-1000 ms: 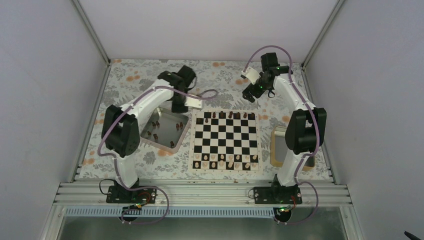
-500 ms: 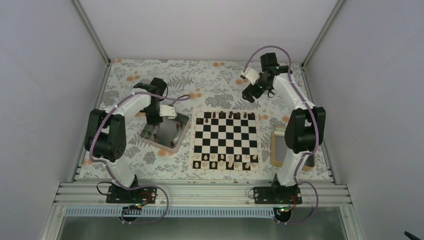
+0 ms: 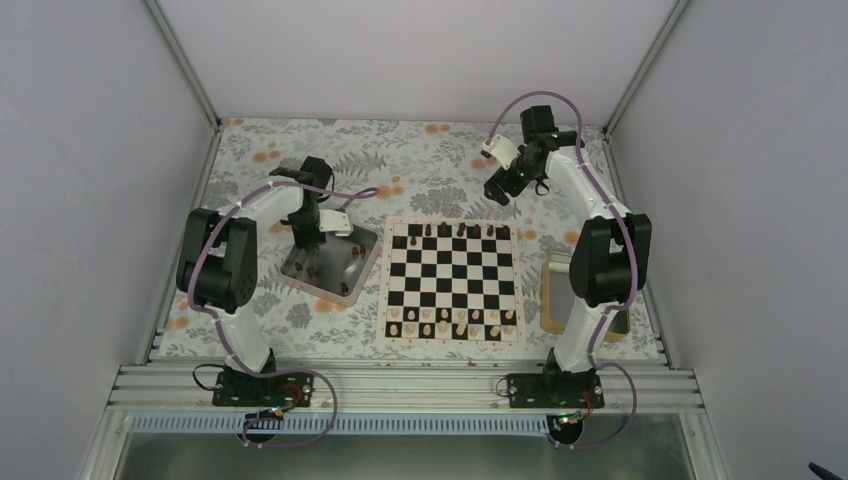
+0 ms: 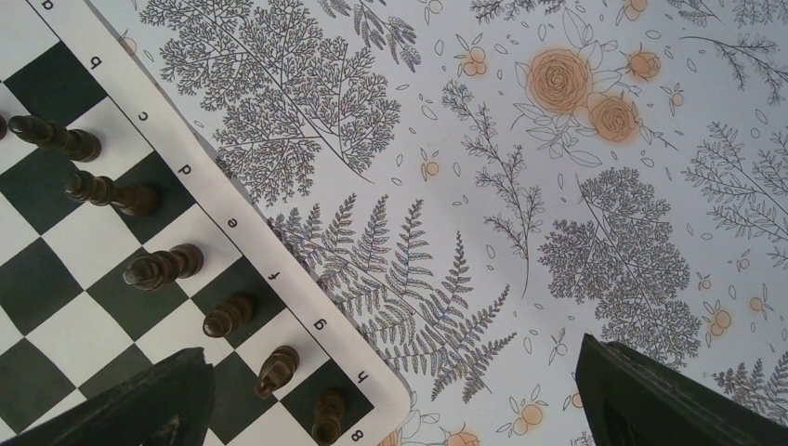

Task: Set up the chess pieces on the board
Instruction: Pick up the chess piece from the storage box.

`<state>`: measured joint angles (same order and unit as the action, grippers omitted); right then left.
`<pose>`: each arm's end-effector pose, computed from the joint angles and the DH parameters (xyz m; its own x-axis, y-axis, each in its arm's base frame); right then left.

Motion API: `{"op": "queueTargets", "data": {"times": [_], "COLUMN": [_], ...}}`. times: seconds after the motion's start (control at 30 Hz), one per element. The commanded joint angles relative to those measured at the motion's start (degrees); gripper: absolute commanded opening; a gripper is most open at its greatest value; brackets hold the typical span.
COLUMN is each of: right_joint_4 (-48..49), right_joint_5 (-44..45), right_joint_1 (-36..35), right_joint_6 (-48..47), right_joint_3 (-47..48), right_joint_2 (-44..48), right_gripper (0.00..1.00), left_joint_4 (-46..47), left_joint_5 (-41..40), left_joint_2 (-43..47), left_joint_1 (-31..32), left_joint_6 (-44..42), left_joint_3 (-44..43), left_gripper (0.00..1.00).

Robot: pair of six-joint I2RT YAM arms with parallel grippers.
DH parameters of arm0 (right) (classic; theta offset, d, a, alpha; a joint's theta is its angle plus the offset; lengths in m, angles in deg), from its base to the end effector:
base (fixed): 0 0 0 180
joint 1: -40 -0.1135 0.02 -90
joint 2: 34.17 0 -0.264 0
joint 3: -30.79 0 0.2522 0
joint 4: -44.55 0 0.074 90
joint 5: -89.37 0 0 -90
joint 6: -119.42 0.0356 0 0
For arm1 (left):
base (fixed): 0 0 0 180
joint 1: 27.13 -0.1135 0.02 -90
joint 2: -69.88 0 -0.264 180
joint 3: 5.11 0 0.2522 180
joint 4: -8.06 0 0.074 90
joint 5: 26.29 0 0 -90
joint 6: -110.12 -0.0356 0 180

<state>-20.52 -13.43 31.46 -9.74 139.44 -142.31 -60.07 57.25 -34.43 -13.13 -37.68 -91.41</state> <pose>0.3955 0.0674 0.2684 -0.5416 -0.7040 -0.4594 -0.7492 0.6521 -0.1161 0.3236 -0.0765 0.1822 -0.3187 0.9460 0.0591 0.9434 0.3105 0.1168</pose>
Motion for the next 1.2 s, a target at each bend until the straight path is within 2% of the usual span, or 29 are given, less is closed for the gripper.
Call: {"op": "queueTargets", "data": {"times": [0.0, 0.53, 0.73, 1.17], "right_joint_4": [-0.28, -0.24, -0.09, -0.03], "right_joint_5": [-0.56, -0.46, -0.34, -0.33], "right_joint_1": [0.14, 0.13, 0.12, 0.14], "right_joint_6": [0.46, 0.22, 0.19, 0.13], "right_joint_3": [1.22, 0.82, 0.54, 0.47], "right_joint_2": [-0.42, -0.49, -0.19, -0.12], "right_gripper": [1.0, 1.0, 1.0, 1.0], "left_joint_4": [1.35, 1.11, 0.76, -2.06], "left_joint_5": [1.49, 2.45, 2.65, 3.03], "left_joint_2": [-0.89, -3.22, -3.71, -2.18], "left_joint_1": [-0.29, -0.28, -0.29, 0.95], "left_joint_6": [-0.61, -0.65, -0.53, -0.6], "left_joint_3": [-1.66, -2.36, -2.5, -6.03], "left_gripper": [0.33, 0.31, 0.2, 0.07]}}
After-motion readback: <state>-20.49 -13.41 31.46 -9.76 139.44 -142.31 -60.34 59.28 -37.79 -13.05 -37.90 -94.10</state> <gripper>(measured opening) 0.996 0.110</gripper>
